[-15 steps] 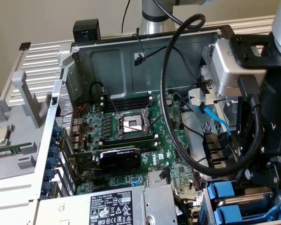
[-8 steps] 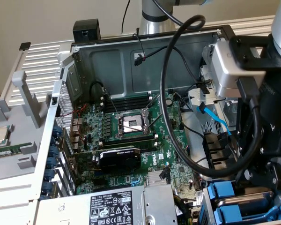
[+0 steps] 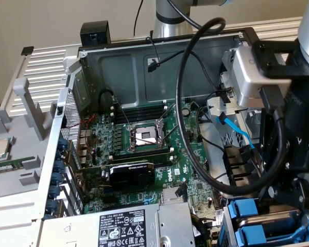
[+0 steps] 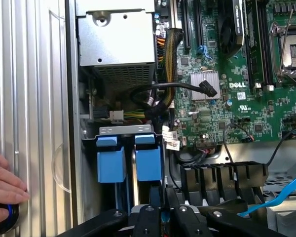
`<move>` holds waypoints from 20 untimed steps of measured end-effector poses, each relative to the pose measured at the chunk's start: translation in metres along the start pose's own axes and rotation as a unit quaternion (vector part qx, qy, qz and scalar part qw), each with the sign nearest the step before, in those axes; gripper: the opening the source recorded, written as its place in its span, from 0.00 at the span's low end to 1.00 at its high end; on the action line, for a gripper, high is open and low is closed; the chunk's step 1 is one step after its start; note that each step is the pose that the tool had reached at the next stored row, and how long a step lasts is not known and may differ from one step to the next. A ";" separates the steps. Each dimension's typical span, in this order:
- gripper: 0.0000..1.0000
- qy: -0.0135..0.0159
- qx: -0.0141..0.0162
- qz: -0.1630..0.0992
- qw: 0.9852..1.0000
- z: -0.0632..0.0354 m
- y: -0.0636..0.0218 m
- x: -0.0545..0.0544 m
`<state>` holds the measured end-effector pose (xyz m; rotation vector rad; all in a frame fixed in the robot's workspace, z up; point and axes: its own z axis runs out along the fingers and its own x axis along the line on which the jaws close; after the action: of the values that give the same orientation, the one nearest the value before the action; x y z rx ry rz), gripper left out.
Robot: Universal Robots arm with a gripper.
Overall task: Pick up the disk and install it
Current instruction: 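Insert the second disk wire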
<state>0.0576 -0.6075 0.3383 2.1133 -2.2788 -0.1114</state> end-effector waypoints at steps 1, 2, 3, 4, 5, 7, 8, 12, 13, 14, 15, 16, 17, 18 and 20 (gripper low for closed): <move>0.17 0.000 0.000 0.000 1.000 0.0001 0.0000 0.000; 0.17 -0.001 0.000 0.000 1.000 0.0002 0.0000 0.000; 0.17 -0.001 0.000 0.001 1.000 0.0003 0.0000 0.000; 0.17 -0.001 0.000 0.001 1.000 0.0004 -0.0001 0.000; 0.17 -0.001 0.000 0.001 1.000 0.0004 -0.0001 0.000; 0.17 -0.002 0.000 0.001 1.000 0.0004 -0.0001 0.000; 0.17 -0.002 0.000 0.002 1.000 0.0005 -0.0001 0.000; 0.17 -0.002 0.000 0.002 1.000 0.0011 0.0000 0.000; 0.17 -0.002 0.000 0.003 1.000 0.0011 0.0000 0.000; 0.17 -0.002 0.000 0.003 1.000 0.0012 0.0000 0.000; 0.17 -0.003 0.000 0.003 1.000 0.0013 0.0000 0.000; 0.17 -0.003 0.000 0.003 1.000 0.0014 -0.0001 0.000; 0.17 -0.003 0.000 0.003 1.000 0.0014 -0.0001 0.000; 0.17 -0.003 0.000 0.003 1.000 0.0014 -0.0002 0.000; 0.17 -0.003 0.000 0.003 1.000 0.0014 -0.0002 0.000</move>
<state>0.0577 -0.6075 0.3369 2.1076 -2.2892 -0.1178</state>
